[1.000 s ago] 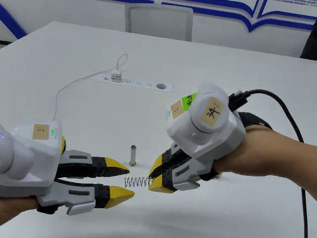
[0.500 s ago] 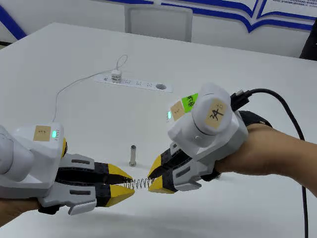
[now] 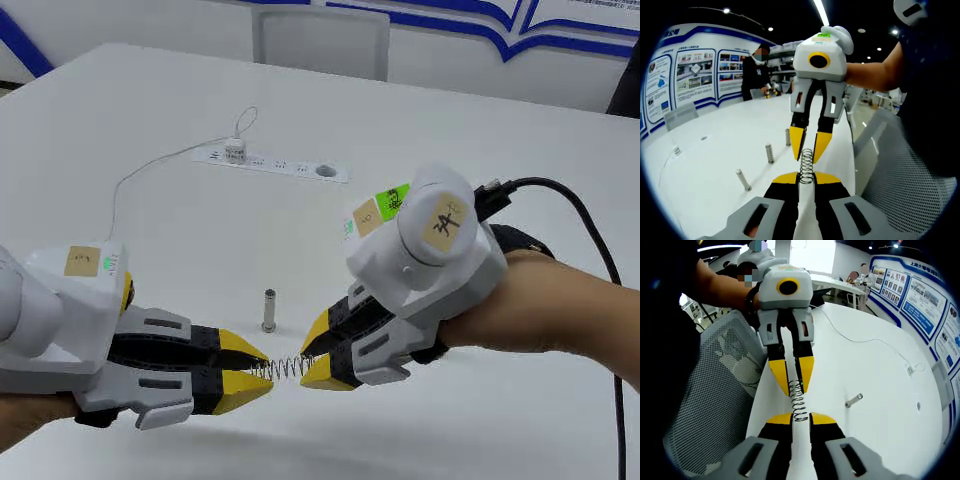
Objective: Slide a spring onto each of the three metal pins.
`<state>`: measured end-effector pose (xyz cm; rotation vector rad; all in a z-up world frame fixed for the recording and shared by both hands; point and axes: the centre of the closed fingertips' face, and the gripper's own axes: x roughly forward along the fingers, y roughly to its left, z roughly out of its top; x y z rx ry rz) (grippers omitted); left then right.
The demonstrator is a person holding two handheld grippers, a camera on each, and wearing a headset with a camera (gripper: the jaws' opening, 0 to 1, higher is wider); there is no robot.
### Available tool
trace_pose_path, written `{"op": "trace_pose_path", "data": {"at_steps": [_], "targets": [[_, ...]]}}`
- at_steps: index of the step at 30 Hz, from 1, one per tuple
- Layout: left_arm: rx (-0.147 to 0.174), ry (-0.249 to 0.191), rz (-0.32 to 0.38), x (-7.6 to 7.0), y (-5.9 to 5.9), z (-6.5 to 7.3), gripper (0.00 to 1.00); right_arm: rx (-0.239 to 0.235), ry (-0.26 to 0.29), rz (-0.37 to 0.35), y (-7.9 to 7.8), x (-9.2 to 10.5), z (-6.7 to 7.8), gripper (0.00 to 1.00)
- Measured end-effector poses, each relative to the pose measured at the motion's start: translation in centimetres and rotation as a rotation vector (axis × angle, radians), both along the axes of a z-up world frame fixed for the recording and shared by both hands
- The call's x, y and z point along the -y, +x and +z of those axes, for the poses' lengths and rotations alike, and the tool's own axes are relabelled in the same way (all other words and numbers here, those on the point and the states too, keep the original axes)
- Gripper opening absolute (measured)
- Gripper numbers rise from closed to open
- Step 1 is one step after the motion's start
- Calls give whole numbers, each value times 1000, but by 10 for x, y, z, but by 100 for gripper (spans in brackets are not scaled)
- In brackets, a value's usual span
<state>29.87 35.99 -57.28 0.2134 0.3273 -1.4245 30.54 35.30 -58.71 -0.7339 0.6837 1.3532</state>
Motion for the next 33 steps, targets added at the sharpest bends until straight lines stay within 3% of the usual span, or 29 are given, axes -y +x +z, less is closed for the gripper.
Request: {"op": "trace_pose_path", "data": {"at_steps": [8, 22, 33], "targets": [[7, -5, -4, 3, 0, 2, 10, -1, 0, -1, 0, 1, -1, 12], [10, -10, -2, 4, 2, 2, 10, 12, 20, 1, 0, -6, 23, 12], [10, 4, -4, 5, 1, -3, 11, 3, 19, 31, -7, -18, 30, 11]]}}
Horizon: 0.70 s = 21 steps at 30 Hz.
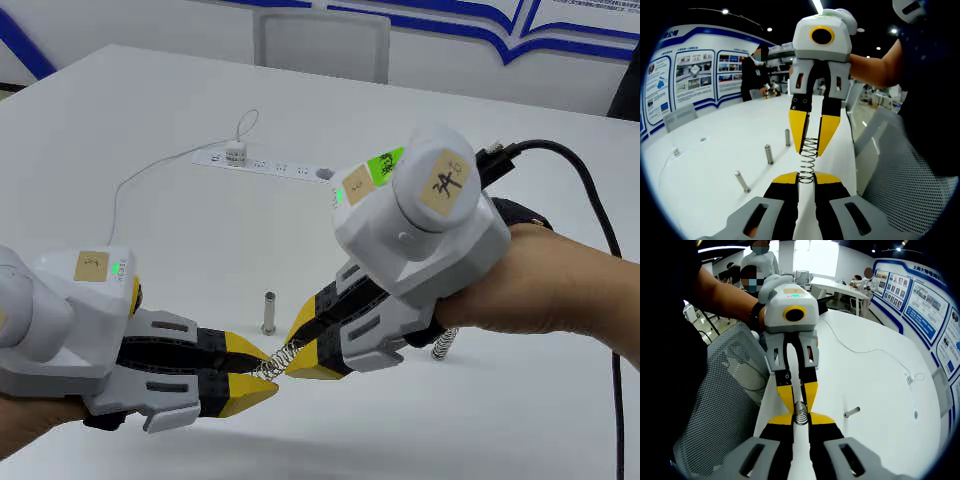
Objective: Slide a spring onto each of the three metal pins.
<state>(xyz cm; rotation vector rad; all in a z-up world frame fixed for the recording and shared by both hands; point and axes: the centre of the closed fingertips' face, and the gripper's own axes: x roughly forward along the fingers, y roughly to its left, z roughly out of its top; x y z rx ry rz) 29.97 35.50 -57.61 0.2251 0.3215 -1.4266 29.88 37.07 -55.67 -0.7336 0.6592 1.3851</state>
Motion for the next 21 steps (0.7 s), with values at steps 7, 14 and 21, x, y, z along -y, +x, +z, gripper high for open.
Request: {"op": "trace_pose_path", "data": {"at_steps": [7, 14, 21], "targets": [[1, 3, -4, 2, 1, -1, 11, 5, -20, 17, 0, -4, 2, 11], [3, 1, -5, 3, 1, -2, 11, 6, -37, 28, 0, -6, 2, 11], [2, 5, -5, 5, 1, -4, 11, 4, -50, 32, 0, -7, 0, 11]]}}
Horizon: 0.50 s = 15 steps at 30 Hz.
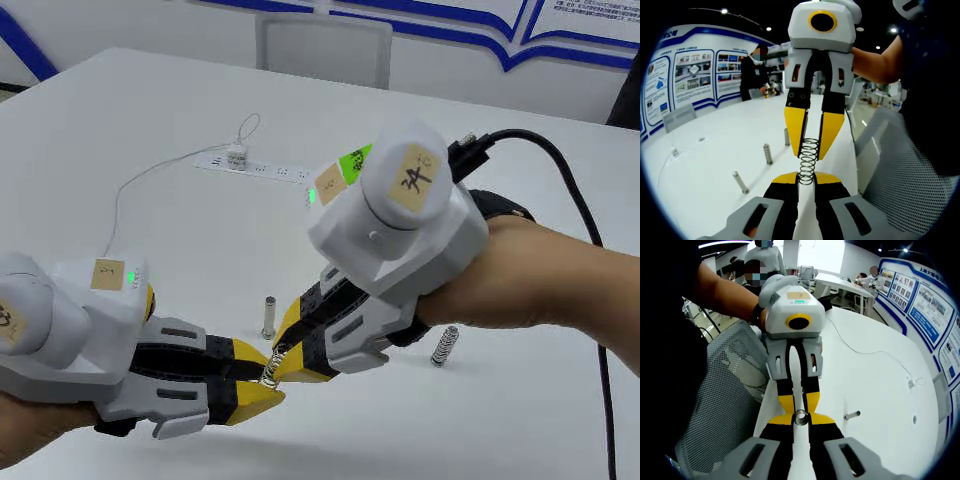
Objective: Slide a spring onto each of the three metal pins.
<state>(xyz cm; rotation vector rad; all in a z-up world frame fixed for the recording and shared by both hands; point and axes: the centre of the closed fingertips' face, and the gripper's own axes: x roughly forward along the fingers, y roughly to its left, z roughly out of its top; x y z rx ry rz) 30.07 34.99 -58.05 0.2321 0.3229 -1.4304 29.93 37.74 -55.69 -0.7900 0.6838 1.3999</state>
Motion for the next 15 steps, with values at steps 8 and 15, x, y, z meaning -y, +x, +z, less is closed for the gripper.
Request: {"op": "trace_pose_path", "data": {"at_steps": [8, 15], "targets": [[2, -3, 4, 1, 0, -1, 11, -1, -7, 1, 1, 0, -1, 11], [6, -15, 14, -1, 2, 1, 13, 4, -13, 8, 3, -2, 1, 12]]}}
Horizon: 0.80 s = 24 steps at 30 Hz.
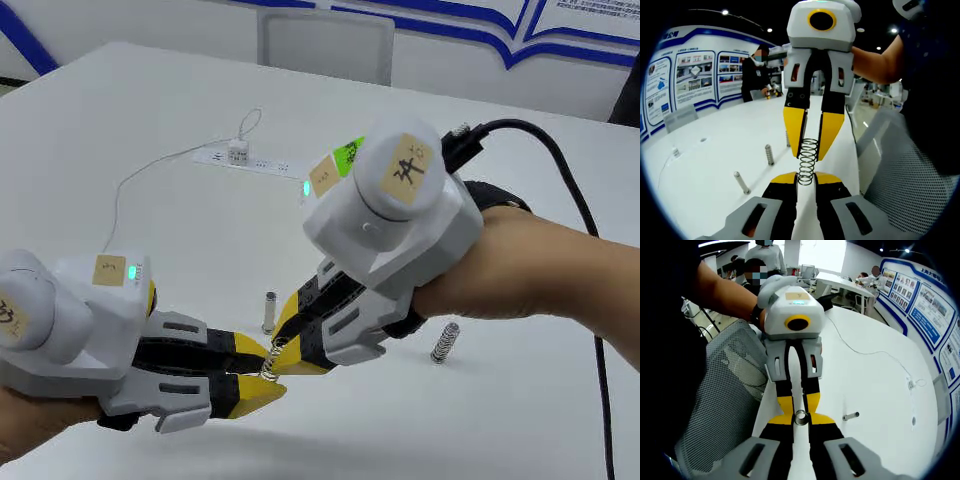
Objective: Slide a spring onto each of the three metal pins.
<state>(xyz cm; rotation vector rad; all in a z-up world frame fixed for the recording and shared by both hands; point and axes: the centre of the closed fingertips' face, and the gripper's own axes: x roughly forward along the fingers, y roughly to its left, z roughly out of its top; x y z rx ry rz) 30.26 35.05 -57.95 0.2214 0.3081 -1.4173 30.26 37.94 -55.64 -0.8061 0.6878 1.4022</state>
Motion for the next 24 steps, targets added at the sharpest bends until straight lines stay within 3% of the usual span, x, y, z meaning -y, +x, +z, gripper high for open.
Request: {"op": "trace_pose_path", "data": {"at_steps": [12, 24], "targets": [[4, -11, 68, -17, 11, 1, 28, 10, -16, 1, 8, 3, 5, 12], [6, -20, 145, -30, 23, 1, 44, 24, -55, -3, 28, 9, 9, 12]]}}
